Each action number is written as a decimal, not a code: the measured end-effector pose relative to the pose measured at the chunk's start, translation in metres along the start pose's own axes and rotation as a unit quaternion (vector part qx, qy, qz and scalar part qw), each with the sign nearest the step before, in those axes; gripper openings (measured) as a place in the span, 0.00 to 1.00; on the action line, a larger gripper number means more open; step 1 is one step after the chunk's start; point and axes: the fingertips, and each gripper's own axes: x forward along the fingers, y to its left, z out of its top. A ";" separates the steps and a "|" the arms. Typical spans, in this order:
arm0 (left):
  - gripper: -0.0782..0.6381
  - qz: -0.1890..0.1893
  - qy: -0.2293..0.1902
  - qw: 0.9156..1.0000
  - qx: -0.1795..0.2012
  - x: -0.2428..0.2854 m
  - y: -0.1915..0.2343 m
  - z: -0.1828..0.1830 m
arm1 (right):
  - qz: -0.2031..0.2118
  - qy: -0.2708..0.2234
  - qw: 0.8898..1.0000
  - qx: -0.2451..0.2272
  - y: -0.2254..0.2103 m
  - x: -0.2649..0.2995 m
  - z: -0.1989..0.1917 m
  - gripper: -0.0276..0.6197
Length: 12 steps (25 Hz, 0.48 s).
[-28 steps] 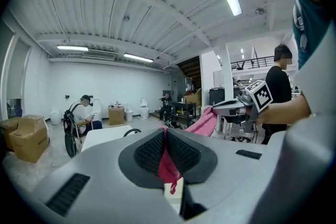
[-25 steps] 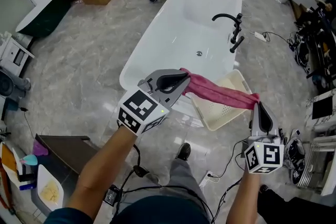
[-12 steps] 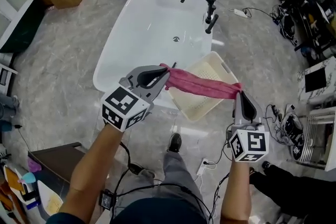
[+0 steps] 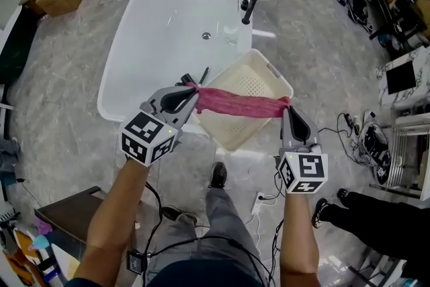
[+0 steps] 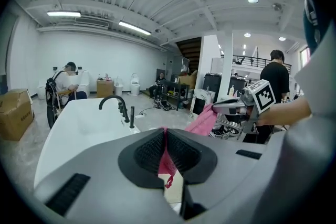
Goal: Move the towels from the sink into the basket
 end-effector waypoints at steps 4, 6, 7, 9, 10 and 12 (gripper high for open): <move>0.14 -0.002 0.019 1.000 -0.011 0.025 0.002 -0.019 | -0.004 0.018 1.000 0.006 -0.014 0.015 -0.024 0.08; 0.14 -0.002 0.030 0.999 -0.015 0.037 0.003 -0.031 | -0.003 0.027 1.000 0.011 -0.019 0.022 -0.037 0.08; 0.14 -0.002 0.036 0.999 -0.016 0.042 0.004 -0.037 | -0.003 0.031 0.999 0.012 -0.020 0.026 -0.044 0.08; 0.14 -0.002 0.047 0.999 -0.019 0.051 0.006 -0.050 | -0.001 0.040 0.999 0.015 -0.023 0.033 -0.057 0.08; 0.14 -0.001 0.052 0.998 -0.021 0.055 0.007 -0.056 | 0.000 0.044 0.999 0.016 -0.024 0.037 -0.063 0.08; 0.14 0.000 0.061 0.998 -0.023 0.063 0.008 -0.067 | 0.002 0.052 0.999 0.018 -0.026 0.043 -0.074 0.08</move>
